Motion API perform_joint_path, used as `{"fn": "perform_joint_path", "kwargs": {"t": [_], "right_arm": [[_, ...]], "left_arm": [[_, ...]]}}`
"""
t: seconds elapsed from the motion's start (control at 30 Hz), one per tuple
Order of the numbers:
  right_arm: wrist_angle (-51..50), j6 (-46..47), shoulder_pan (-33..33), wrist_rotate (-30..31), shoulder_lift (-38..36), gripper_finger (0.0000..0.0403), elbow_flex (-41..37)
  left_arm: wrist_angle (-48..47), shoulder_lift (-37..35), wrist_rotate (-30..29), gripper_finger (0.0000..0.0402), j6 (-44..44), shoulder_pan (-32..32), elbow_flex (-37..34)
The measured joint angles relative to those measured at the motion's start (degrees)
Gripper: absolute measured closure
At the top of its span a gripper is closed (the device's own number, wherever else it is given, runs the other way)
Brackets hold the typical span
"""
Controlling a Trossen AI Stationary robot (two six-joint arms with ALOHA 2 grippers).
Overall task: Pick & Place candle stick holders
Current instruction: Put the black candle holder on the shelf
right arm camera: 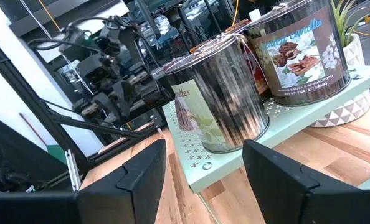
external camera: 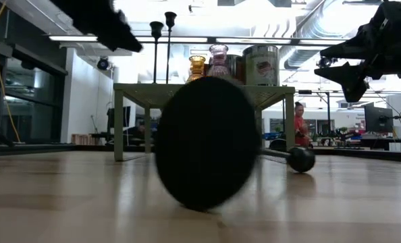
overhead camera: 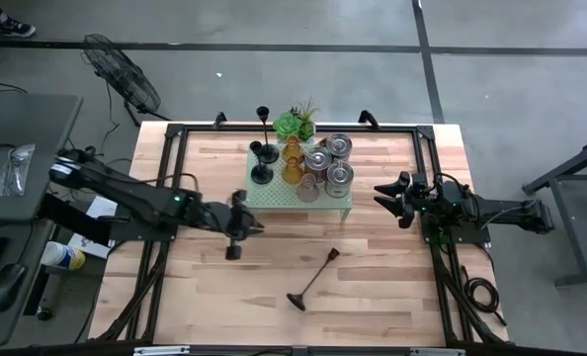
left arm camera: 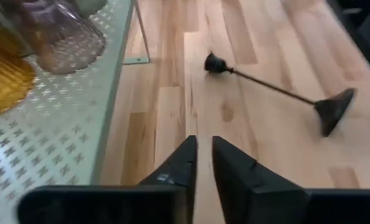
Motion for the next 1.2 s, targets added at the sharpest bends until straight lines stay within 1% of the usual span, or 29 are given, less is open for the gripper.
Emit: {"fn": "perform_joint_path", "kwargs": {"t": [0.13,0.2,0.33,0.43,0.5,0.67,0.8,0.9,1.0,1.1,1.2], "right_arm": [[-0.01,0.01,0.00,0.01,0.00,0.0197,0.02],[-0.02,0.02,0.00,0.00,0.00,0.0197,0.02],[0.00,0.01,-0.01,0.00,0.00,0.0197,0.01],[-0.02,0.02,-0.02,0.00,0.00,0.0197,0.02],[0.00,0.02,0.00,0.00,-0.02,0.0197,0.02],[0.00,0.02,-0.01,0.02,-0.01,0.0197,0.02],[0.00,0.02,-0.02,0.02,0.00,0.0197,0.00],[0.01,0.01,-0.01,0.01,0.09,0.0197,0.02],[0.45,0.02,-0.02,-0.14,0.32,0.0197,0.02],[0.39,0.02,0.00,-0.19,0.58,0.0197,0.00],[0.24,0.00,-0.02,-0.18,1.08,0.0197,0.02]], "left_arm": [[0.96,8.01,-4.34,0.0299,-3.86,0.06,5.23],[0.21,11.91,-5.20,0.0266,-6.68,0.82,8.56],[-3.54,20.26,-2.98,0.0219,-20.32,2.48,17.58],[-7.66,27.02,-0.82,0.0200,-26.32,3.11,24.80],[-11.02,31.11,-0.29,0.0193,-28.65,3.04,29.63],[-15.41,39.29,6.60,0.0190,-32.67,2.99,40.85],[-20.46,44.76,11.37,0.0190,-40.05,3.02,48.89],[-24.45,48.81,13.38,0.0190,-45.62,3.02,53.91],[-25.90,52.97,16.43,0.0190,-49.93,3.02,58.43],[-24.77,56.89,20.84,0.0190,-53.15,3.01,62.69],[-25.25,59.78,23.47,0.0190,-54.87,2.55,65.88]]}}
